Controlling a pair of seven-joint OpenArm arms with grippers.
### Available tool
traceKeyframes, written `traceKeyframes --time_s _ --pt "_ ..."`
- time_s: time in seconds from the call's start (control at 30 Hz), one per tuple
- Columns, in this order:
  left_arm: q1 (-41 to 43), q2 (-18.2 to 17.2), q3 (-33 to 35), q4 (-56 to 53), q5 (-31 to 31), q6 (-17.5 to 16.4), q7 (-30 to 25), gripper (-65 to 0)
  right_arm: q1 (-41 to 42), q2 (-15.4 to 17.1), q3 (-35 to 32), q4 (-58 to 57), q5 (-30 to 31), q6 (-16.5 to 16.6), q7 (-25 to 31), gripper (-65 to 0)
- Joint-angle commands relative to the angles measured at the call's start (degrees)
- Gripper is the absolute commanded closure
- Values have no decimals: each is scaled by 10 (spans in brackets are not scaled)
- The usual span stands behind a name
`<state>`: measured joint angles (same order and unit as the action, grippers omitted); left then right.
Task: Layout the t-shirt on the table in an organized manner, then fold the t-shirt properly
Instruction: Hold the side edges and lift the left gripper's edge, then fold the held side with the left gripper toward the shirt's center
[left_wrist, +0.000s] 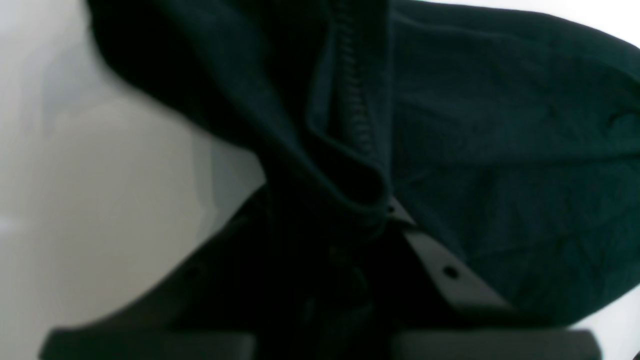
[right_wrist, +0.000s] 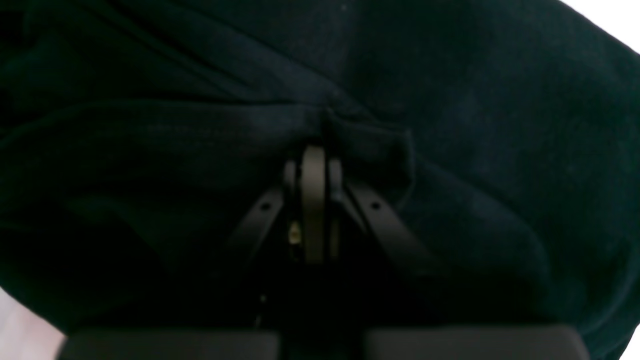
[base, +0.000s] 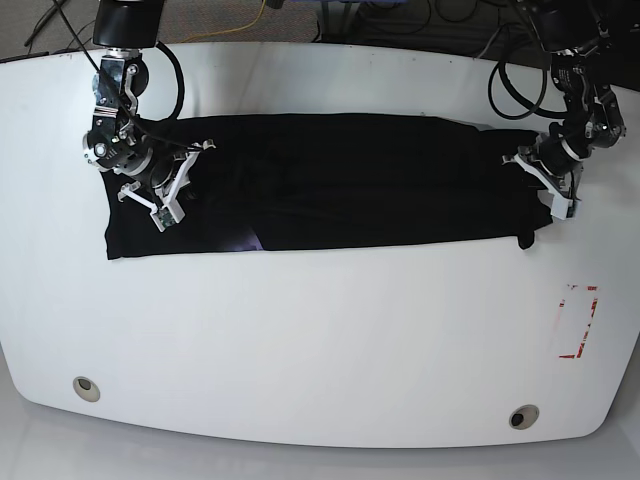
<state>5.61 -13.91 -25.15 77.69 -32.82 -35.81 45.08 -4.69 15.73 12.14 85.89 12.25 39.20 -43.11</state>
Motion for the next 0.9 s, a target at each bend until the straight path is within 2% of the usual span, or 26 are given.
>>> traceKeyframes --time_s 0.0,0.37,0.5,0.87 --pt "-4 5 0 39 -9 -6 -5 0 -7 1 -3 -1 -18 8 -41 0" --pt "-4 60 71 171 -9 -6 35 0 -5 0 -3 0 -17 8 -41 0" --pt "-6 79 109 205 -9 -5 43 0 -3 -13 -3 -1 -18 8 -41 0" --pt "-8 135 211 215 -5 -2 40 0 -2 -20 -3 -2 -18 7 -41 0"
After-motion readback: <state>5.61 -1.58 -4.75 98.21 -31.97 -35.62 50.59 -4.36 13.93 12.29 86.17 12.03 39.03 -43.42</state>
